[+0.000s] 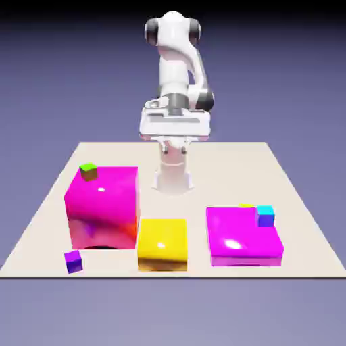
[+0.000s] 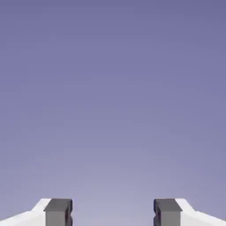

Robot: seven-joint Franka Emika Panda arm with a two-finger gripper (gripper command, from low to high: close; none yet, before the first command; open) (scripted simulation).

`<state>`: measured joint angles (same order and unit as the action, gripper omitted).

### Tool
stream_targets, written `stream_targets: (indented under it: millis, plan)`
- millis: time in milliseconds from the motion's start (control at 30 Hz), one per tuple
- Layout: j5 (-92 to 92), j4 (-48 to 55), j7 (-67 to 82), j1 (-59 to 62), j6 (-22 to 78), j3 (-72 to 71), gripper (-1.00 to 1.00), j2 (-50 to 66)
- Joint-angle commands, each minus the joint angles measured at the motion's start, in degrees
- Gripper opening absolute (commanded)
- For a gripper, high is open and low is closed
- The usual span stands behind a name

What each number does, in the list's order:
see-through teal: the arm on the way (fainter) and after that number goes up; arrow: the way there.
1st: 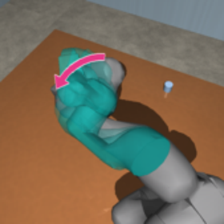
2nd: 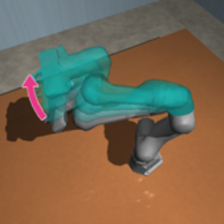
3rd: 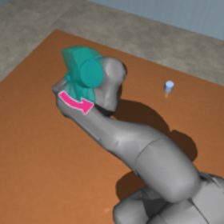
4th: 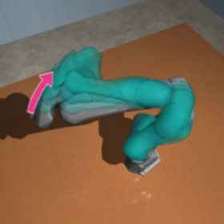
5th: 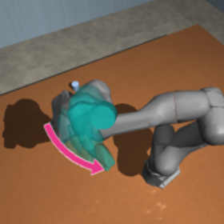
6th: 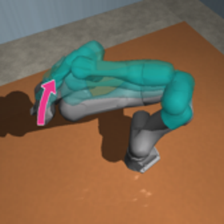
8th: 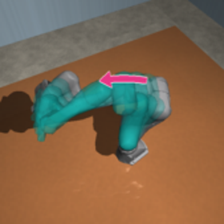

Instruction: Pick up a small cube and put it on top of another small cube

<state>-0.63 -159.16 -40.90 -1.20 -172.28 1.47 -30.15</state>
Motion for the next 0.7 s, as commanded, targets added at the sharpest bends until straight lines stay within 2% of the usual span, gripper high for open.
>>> stream_targets:
  millis: [0, 667]
  plan:
    - [-0.52, 1.53, 1.29, -0.43, 1.43, 1.22, 0.0, 2.08]
    - [-10.99, 32.11, 27.16, -8.93, 30.01, 25.52, 0.0, 43.61]
